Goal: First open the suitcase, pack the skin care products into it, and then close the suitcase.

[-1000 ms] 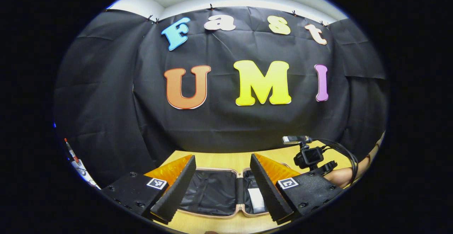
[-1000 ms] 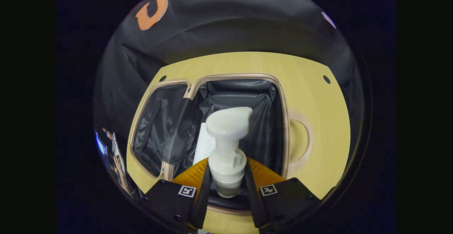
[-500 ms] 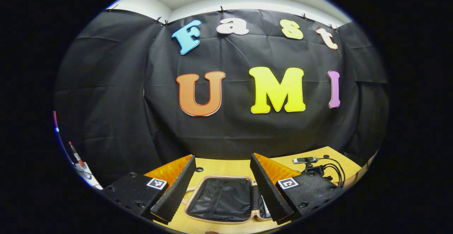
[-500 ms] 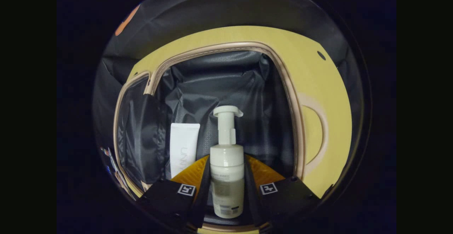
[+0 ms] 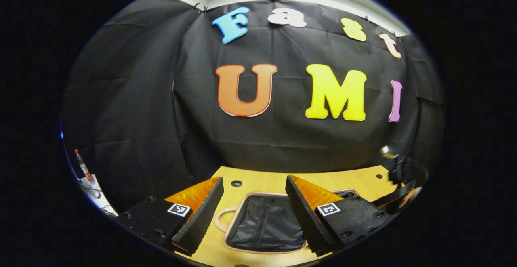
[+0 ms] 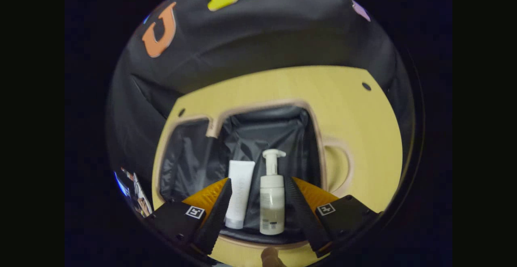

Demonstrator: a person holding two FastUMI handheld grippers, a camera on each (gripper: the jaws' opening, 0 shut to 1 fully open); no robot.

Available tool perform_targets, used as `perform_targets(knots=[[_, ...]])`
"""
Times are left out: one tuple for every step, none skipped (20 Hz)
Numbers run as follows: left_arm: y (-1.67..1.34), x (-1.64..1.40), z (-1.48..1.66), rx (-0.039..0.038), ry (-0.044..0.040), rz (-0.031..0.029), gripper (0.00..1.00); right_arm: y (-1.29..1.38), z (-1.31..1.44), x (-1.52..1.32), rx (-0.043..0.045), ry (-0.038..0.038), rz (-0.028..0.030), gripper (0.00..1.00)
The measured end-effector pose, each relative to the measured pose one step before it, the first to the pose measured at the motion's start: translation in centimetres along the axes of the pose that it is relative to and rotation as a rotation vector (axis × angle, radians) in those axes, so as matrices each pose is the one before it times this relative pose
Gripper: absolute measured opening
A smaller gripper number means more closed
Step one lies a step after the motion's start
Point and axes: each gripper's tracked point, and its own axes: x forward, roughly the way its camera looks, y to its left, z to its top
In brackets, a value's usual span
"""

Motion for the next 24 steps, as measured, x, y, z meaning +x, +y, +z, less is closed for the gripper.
perform_targets(knots=[[0.922, 0.936, -1.097, -0.02549, 0.02222, -0.00526, 0.98, -0.117, 0.989, -2.516, -0.03202, -0.04795, 0.02565, 0.79], [0.893, 1.144, -1.287, -0.03401, 0.02714, -0.01303, 0.98, -0.519, 1.165, -2.529, -0.04351, -0.05776, 0.01288, 0.82], [1.446, 1.266, -1.52, -0.04117, 0.03747, 0.00724, 0.98, -0.858, 1.226, -2.278, -0.04874, -0.06462, -0.0035, 0.82], [1.981, 1.32, -1.689, -0.05026, 0.04308, 0.03808, 0.98, -1.128, 1.095, -2.319, -0.0556, -0.06196, -0.01424, 0.82], [1.46, 1.467, -1.843, -0.05795, 0.04854, 0.02985, 0.98, -1.154, 0.993, -2.22, -0.05011, -0.05091, -0.00429, 0.77], [1.265, 1.131, -1.598, -0.06045, 0.0467, 0.00834, 0.99, -1.107, 0.785, -2.274, -0.04156, -0.02451, -0.00392, 0.81], [1.465, 1.114, -1.072, -0.04723, 0.025, -0.00052, 0.99, -1.515, 0.315, -2.354, -0.04774, -0.02229, -0.02113, 0.77], [1.116, 1.19, -0.983, -0.04322, 0.03894, 0.00037, 0.99, -2.147, 0.48, -1.651, -0.04137, -0.02376, -0.04159, 0.82], [1.135, 1.216, -0.947, -0.03857, 0.02772, 0.0014, 0.98, -1.897, 0.545, -1.696, -0.02325, -0.02339, -0.04187, 0.81], [0.591, 1.215, -1.128, -0.04857, 0.04418, -0.01779, 0.99, -1.663, 0.472, -1.634, -0.00166, -0.02035, -0.03901, 0.77], [0.264, 1.083, -1.197, -0.06144, 0.04469, -0.01777, 0.98, -1.531, 0.579, -1.519, 0.01139, -0.02056, -0.03915, 0.82], [0.363, 1.137, -1.125, -0.07257, 0.04638, -0.02107, 0.99, -1.416, 0.541, -1.279, 0.01584, -0.01567, -0.03529, 0.82], [0.147, 1.061, -0.738, -0.08548, 0.038, -0.02942, 0.99, -1.064, 0.082, -1.208, 0.01324, -0.01104, -0.03143, 0.77], [0.334, 0.758, -0.892, -0.09824, 0.0443, -0.02553, 0.99, -1.032, -0.003, -0.907, 0.0136, -0.00563, -0.02629, 0.77], [0.957, 0.451, -0.071, -0.08096, 0.00783, 0.01036, 0.97, -0.787, -0.355, -0.743, 0.00572, 0.00149, -0.01922, 0.77], [0.676, 0.046, 0.347, -0.06169, -0.01711, 0.00886, 0.96, -0.776, -0.559, -0.378, 0.00632, 0.00736, -0.02056, 0.82], [0.605, -0.006, 0.473, -0.03751, -0.02279, 0.01259, 0.96, -0.617, -0.511, -0.263, 0.0113, 0.00813, -0.01319, 0.81], [0.339, -0.129, 0.5, -0.03618, -0.02336, -0.01382, 0.93, -0.788, -0.565, -0.135, 0.01623, 0.01687, -0.02114, 0.81], [-0.031, -0.307, -0.072, -0.0315, 0.00243, -0.01101, 0.9, -0.753, -0.457, -0.219, 0.02624, 0.01605, -0.0176, 0.81], [0.093, 0.251, -0.033, -0.02322, 0.01665, -0.01116, 0.82, -0.621, -0.207, -0.164, 0.02765, 0.00601, -0.01097, 0.82], [-0.253, 0.667, -0.435, -0.00799, 0.01214, 0.0039, 0.75, -0.657, -0.144, 0.149, 0.02614, 0.00313, -0.01477, 0.81], [0.328, 0.411, -0.369, 0.00043, 0.01316, 0.00672, 0.55, -0.711, -0.037, 0.028, 0.0178, 0.00135, -0.01244, 0.81], [0.298, -0.184, 0.026, -0.00745, -0.00912, 0.01159, 0.35, -0.642, -0.152, -0.066, 0.01838, -0.0022, -0.01294, 0.81], [-0.326, -0.086, -0.091, -0.00052, 0.00449, 0.00052, 0.15, -0.651, 0.034, -0.063, 0.02141, 0.0009, -0.00919, 0.81]])
